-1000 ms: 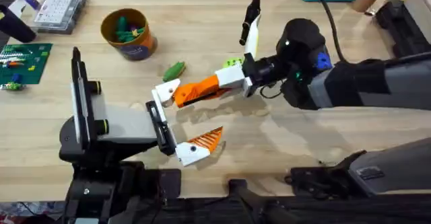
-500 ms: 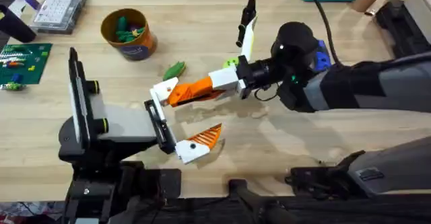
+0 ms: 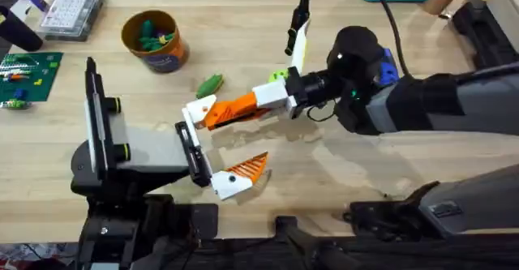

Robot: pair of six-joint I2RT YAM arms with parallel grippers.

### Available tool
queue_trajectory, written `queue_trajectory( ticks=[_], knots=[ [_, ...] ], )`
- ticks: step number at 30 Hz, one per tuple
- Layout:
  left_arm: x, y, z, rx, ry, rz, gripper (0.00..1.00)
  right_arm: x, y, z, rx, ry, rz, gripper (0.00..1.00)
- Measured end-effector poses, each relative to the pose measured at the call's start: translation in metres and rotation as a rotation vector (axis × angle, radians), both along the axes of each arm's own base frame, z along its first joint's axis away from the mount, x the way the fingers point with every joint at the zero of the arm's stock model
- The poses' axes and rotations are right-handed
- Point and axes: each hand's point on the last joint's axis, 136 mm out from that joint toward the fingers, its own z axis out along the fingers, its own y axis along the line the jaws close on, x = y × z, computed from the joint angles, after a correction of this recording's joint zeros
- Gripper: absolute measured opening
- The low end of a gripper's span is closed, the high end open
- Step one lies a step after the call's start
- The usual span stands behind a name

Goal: Pick up the gripper from the table and insert it into the empty holder that is missing its gripper. Then pick up a screw, insert it into the mounting hole, and use the screwdriver to tighten it. Finally, clean up the table by picking up the vegetable and placing it into the bucket.

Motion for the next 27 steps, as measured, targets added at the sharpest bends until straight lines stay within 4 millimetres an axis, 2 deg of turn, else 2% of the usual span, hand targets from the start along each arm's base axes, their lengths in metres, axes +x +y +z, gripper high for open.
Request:
queue_trajectory(
  ticks=[12, 27],
  knots=[
    [-0.003, -0.001, 0.0, -0.005, 0.011, -0.019, 0.987, 0.01, 0.005, -0.002, -0.01, 0.002, 0.008, 0.021],
    [-0.003, -0.001, 0.0, -0.003, 0.007, -0.021, 0.987, 0.01, 0.007, -0.001, -0.007, -0.01, 0.01, 0.021]
  ],
)
